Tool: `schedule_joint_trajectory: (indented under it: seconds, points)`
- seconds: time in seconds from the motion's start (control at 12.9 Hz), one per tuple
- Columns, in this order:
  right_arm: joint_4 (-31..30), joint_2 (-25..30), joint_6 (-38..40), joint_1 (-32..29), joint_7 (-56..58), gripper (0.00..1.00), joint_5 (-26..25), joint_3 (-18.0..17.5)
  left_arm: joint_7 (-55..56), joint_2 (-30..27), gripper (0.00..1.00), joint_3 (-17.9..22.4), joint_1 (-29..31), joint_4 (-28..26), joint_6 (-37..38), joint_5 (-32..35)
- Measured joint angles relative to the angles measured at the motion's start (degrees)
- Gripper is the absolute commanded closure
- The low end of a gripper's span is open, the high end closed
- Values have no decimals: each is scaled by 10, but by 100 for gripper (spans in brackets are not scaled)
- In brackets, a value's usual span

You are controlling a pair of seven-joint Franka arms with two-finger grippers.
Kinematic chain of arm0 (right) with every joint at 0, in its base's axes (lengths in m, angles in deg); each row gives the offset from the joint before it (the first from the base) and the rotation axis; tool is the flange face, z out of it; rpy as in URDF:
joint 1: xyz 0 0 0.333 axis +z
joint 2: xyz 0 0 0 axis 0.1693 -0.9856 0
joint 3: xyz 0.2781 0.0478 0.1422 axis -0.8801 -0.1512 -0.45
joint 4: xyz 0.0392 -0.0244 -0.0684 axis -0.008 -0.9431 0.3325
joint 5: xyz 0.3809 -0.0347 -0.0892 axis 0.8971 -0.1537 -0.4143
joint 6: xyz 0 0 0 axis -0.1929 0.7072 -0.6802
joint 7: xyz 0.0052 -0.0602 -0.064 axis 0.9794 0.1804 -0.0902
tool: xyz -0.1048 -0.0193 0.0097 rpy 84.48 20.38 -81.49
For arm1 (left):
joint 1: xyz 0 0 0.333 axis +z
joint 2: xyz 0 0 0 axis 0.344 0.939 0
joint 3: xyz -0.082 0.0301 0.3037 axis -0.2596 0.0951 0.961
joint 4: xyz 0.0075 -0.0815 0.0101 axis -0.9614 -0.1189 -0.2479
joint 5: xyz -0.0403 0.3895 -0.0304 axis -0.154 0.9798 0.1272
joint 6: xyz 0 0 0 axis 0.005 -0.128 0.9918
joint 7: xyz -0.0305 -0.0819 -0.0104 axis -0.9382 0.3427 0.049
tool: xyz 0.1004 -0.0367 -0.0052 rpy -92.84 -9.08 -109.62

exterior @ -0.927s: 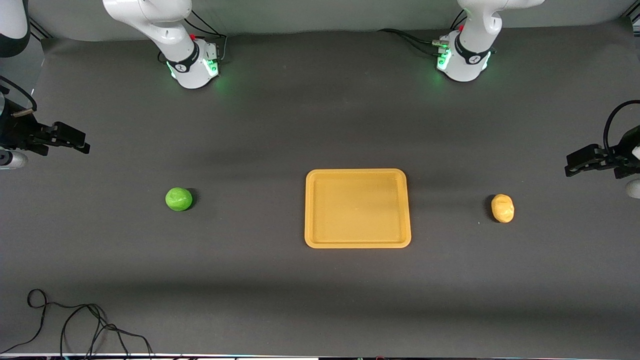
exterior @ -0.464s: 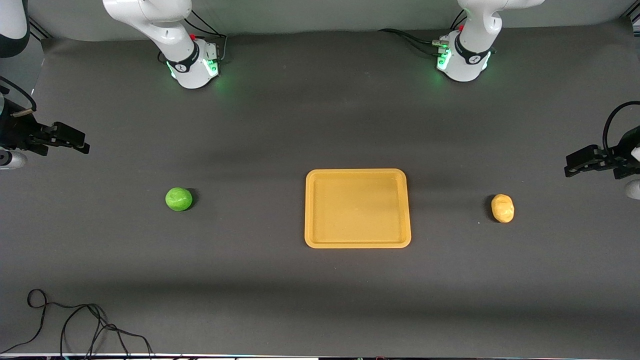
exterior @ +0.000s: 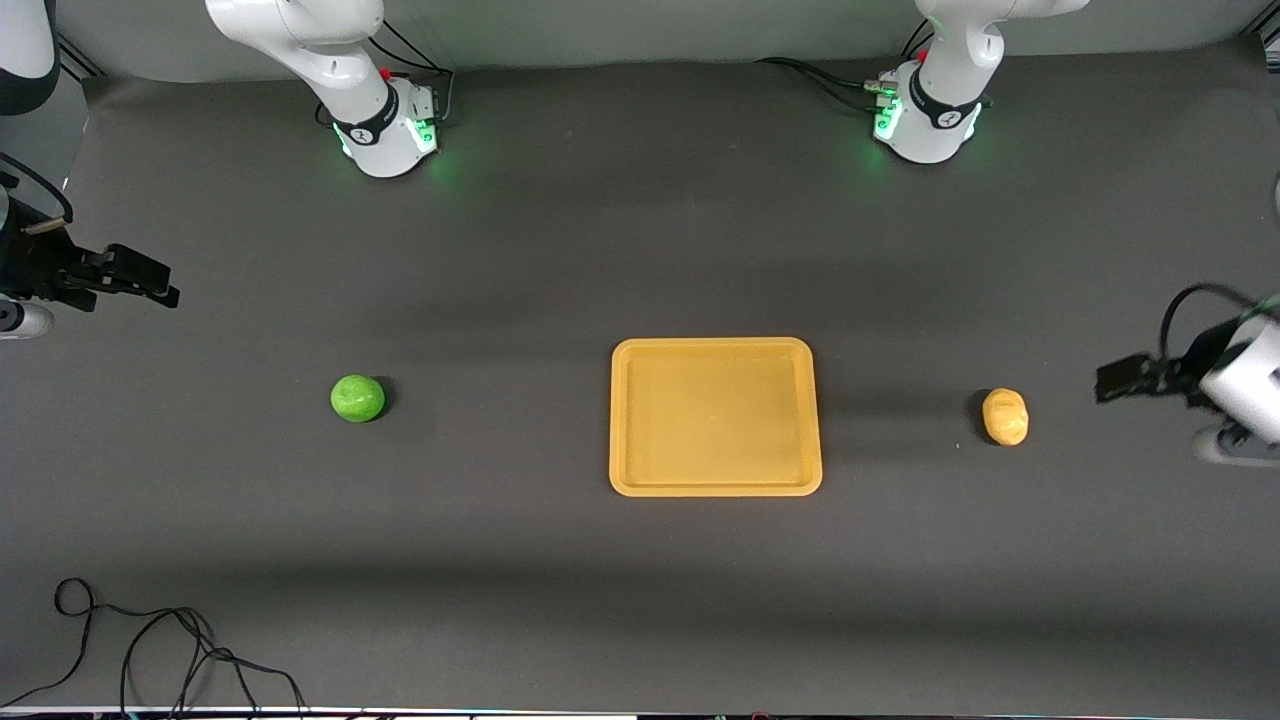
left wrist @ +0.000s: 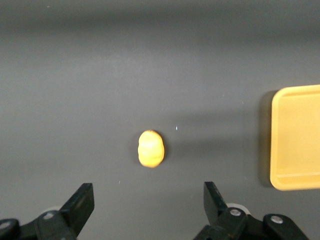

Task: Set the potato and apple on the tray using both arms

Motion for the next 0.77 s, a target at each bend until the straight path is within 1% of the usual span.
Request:
schedule_joint_trajectory:
  seconds: [0.39, 0.62, 0.77]
  points:
    - [0, -1, 0, 0, 0, 0, 0, 0, 0, 84, 2, 0, -3, -6, -95, 0]
    - [-1, -2, 0, 0, 0, 0, 0, 0, 0, 111, 3, 1, -3, -14, -136, 0]
    - [-1, -2, 0, 0, 0, 0, 0, 0, 0, 116, 3, 2, -3, -41, -182, 0]
